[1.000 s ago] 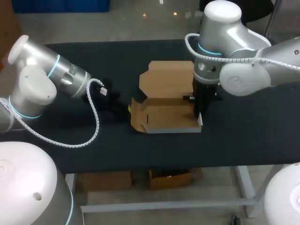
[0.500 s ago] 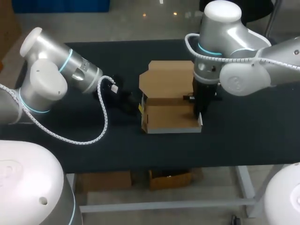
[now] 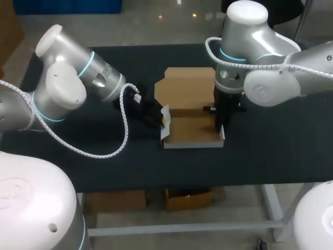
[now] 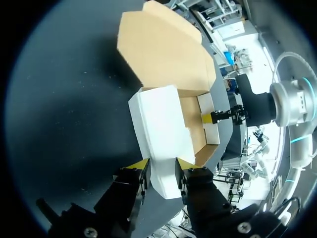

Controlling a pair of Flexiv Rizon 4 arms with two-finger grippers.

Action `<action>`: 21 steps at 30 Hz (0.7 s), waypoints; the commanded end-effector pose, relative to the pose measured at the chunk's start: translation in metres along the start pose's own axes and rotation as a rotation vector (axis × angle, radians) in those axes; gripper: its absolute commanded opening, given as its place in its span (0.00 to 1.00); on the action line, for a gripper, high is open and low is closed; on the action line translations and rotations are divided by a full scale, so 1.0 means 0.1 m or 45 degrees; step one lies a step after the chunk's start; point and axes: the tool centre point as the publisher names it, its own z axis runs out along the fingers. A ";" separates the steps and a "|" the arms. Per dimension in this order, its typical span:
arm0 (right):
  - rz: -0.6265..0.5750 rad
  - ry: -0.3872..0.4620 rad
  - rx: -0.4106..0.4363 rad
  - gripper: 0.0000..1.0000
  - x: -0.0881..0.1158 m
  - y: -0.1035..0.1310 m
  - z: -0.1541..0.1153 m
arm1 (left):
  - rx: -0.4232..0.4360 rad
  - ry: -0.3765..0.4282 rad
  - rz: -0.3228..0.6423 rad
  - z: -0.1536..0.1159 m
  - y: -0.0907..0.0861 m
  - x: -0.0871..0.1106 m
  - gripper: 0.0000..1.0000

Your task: Assemble the packaging by folding the flat box into shape, placing the metal phone stand inside, and closing the box properly

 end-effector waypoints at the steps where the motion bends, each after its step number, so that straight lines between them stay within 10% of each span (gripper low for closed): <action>1: 0.001 -0.003 0.001 0.00 0.01 0.00 0.00 | -0.018 -0.039 -0.003 0.05 -0.04 0.04 0.34; 21: 0.001 -0.003 0.001 0.00 0.01 0.00 0.00 | 0.035 -0.334 -0.057 0.28 -0.11 0.05 0.32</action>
